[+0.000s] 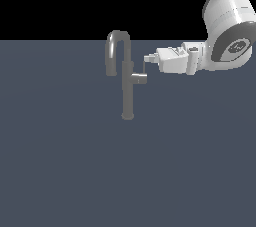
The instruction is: Turn on the faucet by rotating a designated handle.
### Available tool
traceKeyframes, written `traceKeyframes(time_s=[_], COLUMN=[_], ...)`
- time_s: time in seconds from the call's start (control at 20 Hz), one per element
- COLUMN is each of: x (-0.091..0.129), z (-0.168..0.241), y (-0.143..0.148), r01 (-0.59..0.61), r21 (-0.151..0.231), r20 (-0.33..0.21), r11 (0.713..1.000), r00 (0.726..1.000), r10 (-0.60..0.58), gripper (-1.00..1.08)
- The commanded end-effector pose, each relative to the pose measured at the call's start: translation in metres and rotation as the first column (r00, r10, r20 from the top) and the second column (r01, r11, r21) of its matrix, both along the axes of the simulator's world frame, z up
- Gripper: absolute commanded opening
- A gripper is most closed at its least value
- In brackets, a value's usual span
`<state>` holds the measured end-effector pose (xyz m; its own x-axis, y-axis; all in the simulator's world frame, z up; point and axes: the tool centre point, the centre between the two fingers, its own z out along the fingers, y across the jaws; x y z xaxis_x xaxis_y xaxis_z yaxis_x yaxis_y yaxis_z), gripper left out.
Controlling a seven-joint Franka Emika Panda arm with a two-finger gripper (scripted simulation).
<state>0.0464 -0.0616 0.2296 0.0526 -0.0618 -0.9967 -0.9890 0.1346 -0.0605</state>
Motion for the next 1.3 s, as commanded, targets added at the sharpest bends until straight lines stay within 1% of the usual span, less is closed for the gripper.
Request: traceKeyframes(time_s=[0.0, 0.25, 0.6, 1.0, 1.1, 1.25], x=[0.002, 0.004, 0.004, -0.017, -0.015, -0.024], z=[-0.008, -0.017, -0.018, -0.007, -0.008, -0.007], y=[0.001, 0.003, 0.003, 0.008, 0.007, 0.009], r01=[0.027, 0.055, 0.058, 0.058, 0.058, 0.058], r21=[0.028, 0.057, 0.06, 0.061, 0.061, 0.061], r20=[-0.021, -0.043, -0.046, -0.046, -0.046, -0.046], r11=[0.999, 0.997, 0.996, 0.996, 0.996, 0.996], r00=[0.999, 0.998, 0.997, 0.997, 0.997, 0.997], r10=[-0.027, -0.052, -0.055, -0.055, -0.055, -0.055], gripper=[-1.0, -1.0, -1.0, -1.0, -1.0, -1.0])
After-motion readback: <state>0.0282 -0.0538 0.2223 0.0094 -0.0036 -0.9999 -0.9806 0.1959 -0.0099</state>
